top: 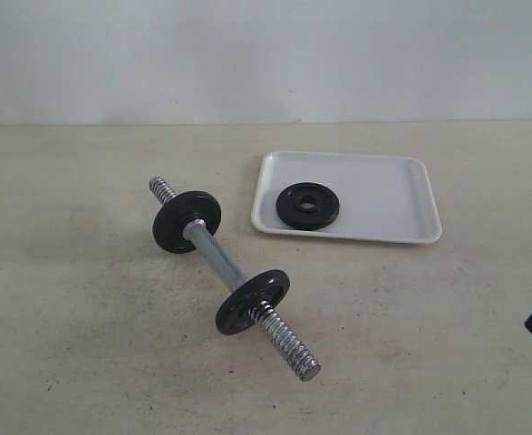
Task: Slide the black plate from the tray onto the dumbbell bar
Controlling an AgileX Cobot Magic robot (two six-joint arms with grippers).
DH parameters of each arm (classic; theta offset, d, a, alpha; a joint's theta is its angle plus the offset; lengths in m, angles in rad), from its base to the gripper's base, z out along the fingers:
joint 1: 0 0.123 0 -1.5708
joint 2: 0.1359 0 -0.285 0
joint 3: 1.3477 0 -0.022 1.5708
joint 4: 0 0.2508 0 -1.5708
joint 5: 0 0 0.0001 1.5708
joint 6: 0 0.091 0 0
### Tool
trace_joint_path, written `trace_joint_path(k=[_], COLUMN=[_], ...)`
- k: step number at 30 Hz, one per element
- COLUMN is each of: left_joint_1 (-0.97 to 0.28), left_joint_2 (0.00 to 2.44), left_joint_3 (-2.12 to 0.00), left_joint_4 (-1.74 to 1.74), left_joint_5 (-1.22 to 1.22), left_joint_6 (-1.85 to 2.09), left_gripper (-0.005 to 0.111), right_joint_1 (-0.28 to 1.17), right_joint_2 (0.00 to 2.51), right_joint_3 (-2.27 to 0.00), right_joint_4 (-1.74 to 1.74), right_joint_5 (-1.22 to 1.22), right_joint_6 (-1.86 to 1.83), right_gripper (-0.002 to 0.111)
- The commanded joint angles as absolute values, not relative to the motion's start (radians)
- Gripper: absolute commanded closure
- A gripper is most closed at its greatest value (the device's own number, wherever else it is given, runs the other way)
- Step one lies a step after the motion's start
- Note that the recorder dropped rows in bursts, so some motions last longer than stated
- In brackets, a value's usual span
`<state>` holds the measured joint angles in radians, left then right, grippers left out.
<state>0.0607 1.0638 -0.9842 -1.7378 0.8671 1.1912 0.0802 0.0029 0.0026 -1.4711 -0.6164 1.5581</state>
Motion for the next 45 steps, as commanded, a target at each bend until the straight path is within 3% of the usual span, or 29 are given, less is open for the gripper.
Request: trace_joint_path(k=[1,10,15,22,27,36,42,45], left_joint_1=[0.059,0.059,0.059,0.059,0.059,0.059,0.059,0.059], left_joint_2=[1.056,0.947,0.871,0.793,0.78,0.82,0.94,1.021], left_joint_3=[-1.01,-1.019,-1.066,-1.129,-1.129,-1.129,-1.207,-1.252], left_joint_4=[-1.744,-1.744,-1.613,-1.162,-1.142,-0.978,-0.693,-0.69], left_joint_5=[0.961,1.041,0.808,0.443,0.254,0.308,0.578,0.715], left_joint_6=[1.175,2.093,2.134,2.127,1.824,1.084,0.455,0.333], left_gripper=[0.102,0.102,0.102,0.102,0.102,0.102,0.102,0.102], right_joint_1=[0.079,0.079,0.079,0.079,0.079,0.079,0.079,0.079], right_joint_2=[0.0,0.0,0.0,0.0,0.0,0.0,0.0,0.0], right_joint_3=[0.0,0.0,0.0,0.0,0.0,0.0,0.0,0.0], right_joint_4=[-1.512,-1.537,-1.537,-1.537,-1.537,-1.537,-1.54,-1.554], right_joint_5=[-0.621,-0.628,-0.628,-0.628,-0.628,-0.633,-0.658,-0.681], right_joint_6=[1.618,1.65,1.65,1.664,1.668,1.696,1.702,1.702], right_gripper=[0.106,0.106,0.106,0.106,0.106,0.106,0.106,0.106])
